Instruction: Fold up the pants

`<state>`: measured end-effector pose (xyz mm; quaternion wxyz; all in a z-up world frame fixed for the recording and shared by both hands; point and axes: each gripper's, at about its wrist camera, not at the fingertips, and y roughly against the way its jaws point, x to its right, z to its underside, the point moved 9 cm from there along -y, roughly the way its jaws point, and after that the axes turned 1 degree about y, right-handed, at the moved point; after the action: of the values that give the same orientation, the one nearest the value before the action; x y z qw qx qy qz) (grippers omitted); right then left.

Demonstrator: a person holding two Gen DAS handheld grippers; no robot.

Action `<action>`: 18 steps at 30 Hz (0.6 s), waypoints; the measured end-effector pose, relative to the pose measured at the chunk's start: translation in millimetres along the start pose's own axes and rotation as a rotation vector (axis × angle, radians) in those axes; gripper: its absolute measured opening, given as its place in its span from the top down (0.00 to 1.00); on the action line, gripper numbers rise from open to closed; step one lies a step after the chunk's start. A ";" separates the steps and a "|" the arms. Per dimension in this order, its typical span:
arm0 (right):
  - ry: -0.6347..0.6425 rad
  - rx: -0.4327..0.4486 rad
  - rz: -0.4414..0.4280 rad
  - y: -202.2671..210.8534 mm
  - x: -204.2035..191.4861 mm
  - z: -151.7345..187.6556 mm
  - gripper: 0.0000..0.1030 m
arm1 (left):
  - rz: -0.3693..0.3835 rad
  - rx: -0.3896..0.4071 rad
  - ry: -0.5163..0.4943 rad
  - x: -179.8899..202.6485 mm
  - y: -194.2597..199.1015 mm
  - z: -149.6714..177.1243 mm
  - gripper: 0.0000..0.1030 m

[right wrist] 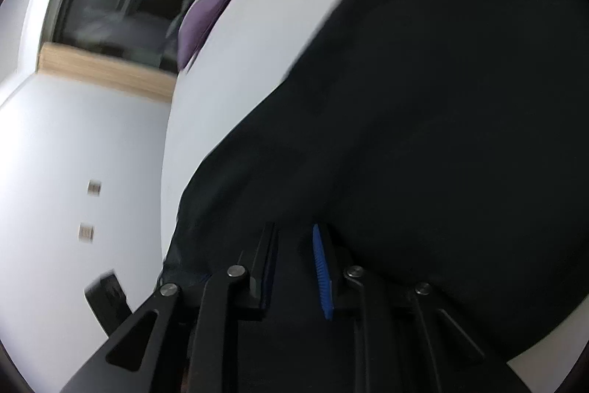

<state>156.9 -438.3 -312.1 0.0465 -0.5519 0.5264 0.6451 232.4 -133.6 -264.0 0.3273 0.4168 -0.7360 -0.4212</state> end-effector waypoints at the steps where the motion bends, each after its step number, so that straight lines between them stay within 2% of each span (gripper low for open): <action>1: -0.011 0.026 0.010 7.4 10.5 -4.7 0.83 | -0.002 0.001 -0.001 0.2 -0.6 0.7 0.87; 5: -0.065 0.136 0.113 50.2 60.5 -34.4 1.00 | -0.010 0.004 -0.005 1.1 -0.3 1.8 0.87; 7: -0.116 0.214 0.210 78.9 92.0 -53.9 1.00 | -0.009 0.003 -0.003 1.0 0.2 2.1 0.87; 8: -0.130 0.244 0.253 90.5 99.0 -50.9 1.00 | -0.011 0.002 -0.004 1.2 0.3 2.1 0.87; 10: -0.138 0.304 0.393 116.2 111.2 -57.9 0.97 | -0.015 0.002 -0.004 1.6 1.2 1.8 0.87; 11: -0.132 0.326 0.435 127.8 113.2 -59.6 0.88 | -0.018 0.002 -0.004 2.0 0.5 2.0 0.87; 12: -0.126 0.347 0.453 135.4 108.2 -58.3 0.75 | -0.019 0.002 -0.004 2.1 1.7 1.6 0.87; 17: -0.076 0.377 0.405 153.8 85.7 -38.3 0.46 | -0.021 0.003 -0.003 2.7 1.4 1.6 0.87; 18: -0.081 0.384 0.391 158.4 91.5 -34.1 0.44 | -0.020 0.002 -0.001 2.7 1.2 1.6 0.87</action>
<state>42.6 -580.8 -276.7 0.0458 -0.3947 0.7333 0.5517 229.5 -135.1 -263.3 0.3220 0.4244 -0.7324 -0.4240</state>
